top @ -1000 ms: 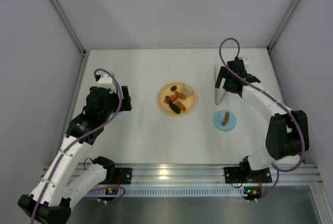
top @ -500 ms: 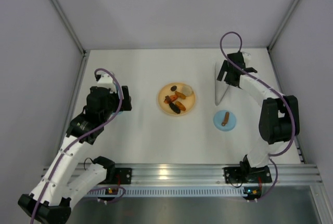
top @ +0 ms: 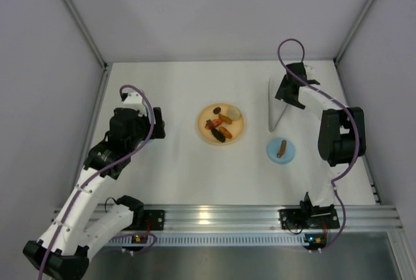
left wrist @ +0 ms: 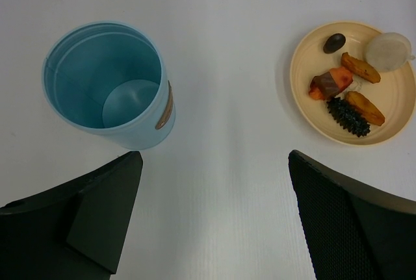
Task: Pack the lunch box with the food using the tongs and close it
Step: Pick up the clamp at the center of the board.
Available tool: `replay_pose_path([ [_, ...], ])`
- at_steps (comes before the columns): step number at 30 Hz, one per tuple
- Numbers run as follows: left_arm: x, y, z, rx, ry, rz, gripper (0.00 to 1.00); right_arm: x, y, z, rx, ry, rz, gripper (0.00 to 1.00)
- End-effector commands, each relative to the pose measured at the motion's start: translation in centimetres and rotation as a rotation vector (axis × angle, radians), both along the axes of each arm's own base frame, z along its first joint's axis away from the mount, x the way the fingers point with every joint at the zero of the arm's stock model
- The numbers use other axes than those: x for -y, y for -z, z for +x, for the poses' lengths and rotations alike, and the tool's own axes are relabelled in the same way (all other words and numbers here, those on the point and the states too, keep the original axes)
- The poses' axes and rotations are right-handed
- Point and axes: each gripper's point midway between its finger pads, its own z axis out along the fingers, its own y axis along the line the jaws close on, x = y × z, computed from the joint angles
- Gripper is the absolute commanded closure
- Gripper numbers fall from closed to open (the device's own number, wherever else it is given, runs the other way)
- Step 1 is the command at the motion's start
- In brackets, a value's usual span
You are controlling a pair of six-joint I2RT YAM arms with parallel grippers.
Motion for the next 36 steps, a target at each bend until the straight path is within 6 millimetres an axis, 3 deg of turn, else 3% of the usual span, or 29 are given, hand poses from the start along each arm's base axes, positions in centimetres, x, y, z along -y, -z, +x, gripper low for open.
replay_pose_path([
  [1, 0.4, -1.2, 0.7, 0.047, 0.003, -0.027, 0.01, 0.7, -0.2, 1.7, 0.025, 0.029, 0.037, 0.28],
  [5, 0.4, -1.1, 0.8, 0.041, 0.002, -0.027, 0.01, 0.9, 0.6, 2.2, 0.013, 0.04, 0.046, 0.32],
  [14, 0.6, -0.8, 0.8, 0.033, 0.009, -0.025, 0.01, 0.8, 2.9, 2.6, -0.03, 0.04, 0.046, 0.57],
  [16, 0.6, -0.8, 0.9, 0.031, 0.011, -0.026, 0.01, 0.8, 3.8, 2.7, -0.046, 0.038, 0.05, 0.7],
  [22, 0.9, -0.7, 0.9, 0.024, 0.02, -0.032, 0.01, 1.3, 4.9, 2.8, -0.061, 0.045, 0.06, 0.92],
  [23, 0.9, -0.6, 1.0, 0.021, 0.022, -0.03, 0.01, 1.2, 5.0, 2.8, -0.064, 0.043, 0.06, 1.0],
  [25, 1.1, -0.6, 1.0, 0.018, 0.031, -0.036, 0.01, 1.4, 4.7, 2.9, -0.065, 0.038, 0.073, 1.0],
  [28, 1.6, -1.0, 1.0, 0.017, 0.046, -0.055, 0.01, 1.0, 2.4, 2.7, -0.026, 0.023, 0.092, 1.0],
  [29, 1.8, -1.2, 1.1, 0.016, 0.048, -0.065, 0.01, 0.9, -0.2, 2.9, 0.029, 0.018, 0.099, 1.0],
  [31, 2.3, -2.4, 1.4, 0.022, 0.059, -0.09, 0.01, 0.7, -2.9, 2.6, 0.069, 0.008, 0.11, 1.0],
  [32, 3.1, -2.8, 1.2, 0.013, 0.095, -0.113, 0.01, 0.5, -6.0, 2.4, 0.133, -0.006, 0.12, 1.0],
  [33, 3.8, -3.5, 1.2, 0.017, 0.123, -0.138, 0.01, 0.4, -7.5, 2.2, 0.162, -0.014, 0.13, 1.0],
  [36, 7.8, -6.3, 0.6, 0.025, 0.307, -0.278, 0.01, -2.2, -12.9, 0.7, 0.265, -0.117, 0.237, 1.0],
])
